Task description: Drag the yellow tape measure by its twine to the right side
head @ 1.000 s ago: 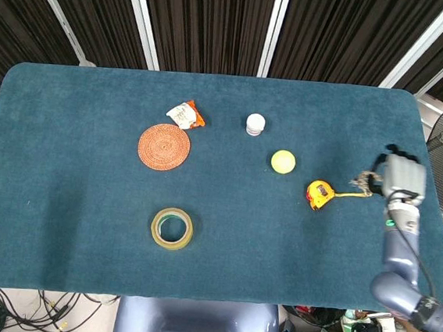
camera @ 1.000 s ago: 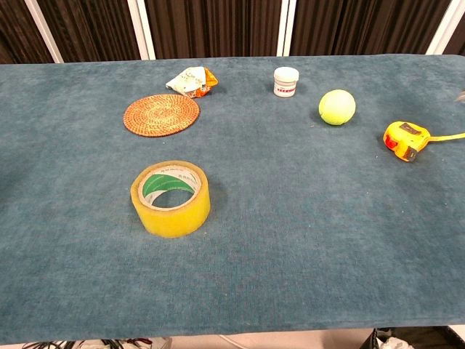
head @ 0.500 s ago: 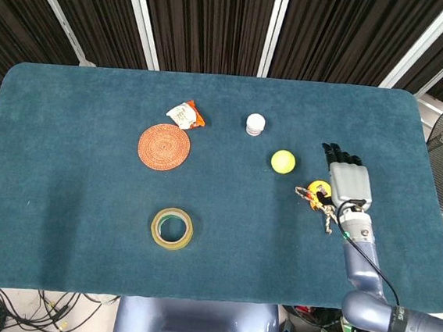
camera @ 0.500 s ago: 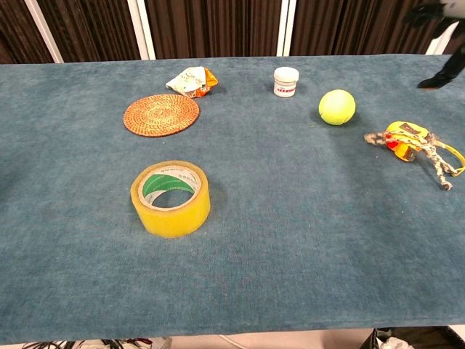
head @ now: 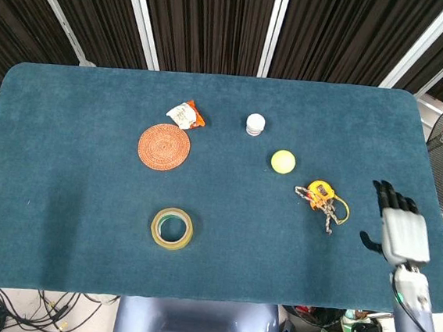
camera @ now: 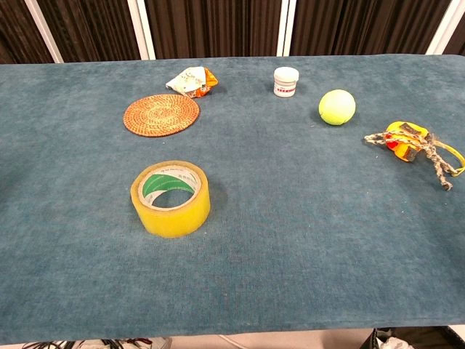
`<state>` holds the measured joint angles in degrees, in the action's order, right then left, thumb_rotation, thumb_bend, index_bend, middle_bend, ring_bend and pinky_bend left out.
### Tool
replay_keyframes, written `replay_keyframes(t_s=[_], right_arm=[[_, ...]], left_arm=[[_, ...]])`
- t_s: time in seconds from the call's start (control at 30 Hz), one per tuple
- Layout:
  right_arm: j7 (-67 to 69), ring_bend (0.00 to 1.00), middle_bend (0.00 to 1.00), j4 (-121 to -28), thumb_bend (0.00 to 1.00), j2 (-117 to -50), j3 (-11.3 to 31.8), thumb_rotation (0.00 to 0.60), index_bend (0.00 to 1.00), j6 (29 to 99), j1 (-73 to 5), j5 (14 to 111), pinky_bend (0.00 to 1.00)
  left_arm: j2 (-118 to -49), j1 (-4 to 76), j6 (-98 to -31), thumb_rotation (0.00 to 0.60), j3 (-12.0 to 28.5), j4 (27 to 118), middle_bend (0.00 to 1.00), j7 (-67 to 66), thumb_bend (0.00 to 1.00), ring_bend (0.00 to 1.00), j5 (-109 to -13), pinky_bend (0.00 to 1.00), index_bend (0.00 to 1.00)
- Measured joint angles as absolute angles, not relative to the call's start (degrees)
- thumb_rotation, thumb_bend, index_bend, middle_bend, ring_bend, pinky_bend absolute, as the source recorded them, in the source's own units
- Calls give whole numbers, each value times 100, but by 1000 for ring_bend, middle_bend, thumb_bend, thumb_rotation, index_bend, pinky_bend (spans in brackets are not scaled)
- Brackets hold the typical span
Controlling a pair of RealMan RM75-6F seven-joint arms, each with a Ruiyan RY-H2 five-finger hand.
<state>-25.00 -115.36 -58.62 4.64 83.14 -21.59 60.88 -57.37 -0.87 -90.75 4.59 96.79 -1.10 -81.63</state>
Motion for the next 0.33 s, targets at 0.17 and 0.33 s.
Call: replay_keyframes(t_s=[0.17,0.33], right_arm=[[-2042,137,40,-11345,153,-5911,-118,600,0,9160,-1408,7532,153],[-1720,135,40,-10836,153,-6120,-624,600,0,9969,-677,8708,153]], left_arm=[[-5716,-88,-9031,600,442,9744,0,22,304,0,-8164,0,97],[-5654,-89,-8990,600,410,9795,0,152,304,0,-8213,0,97]])
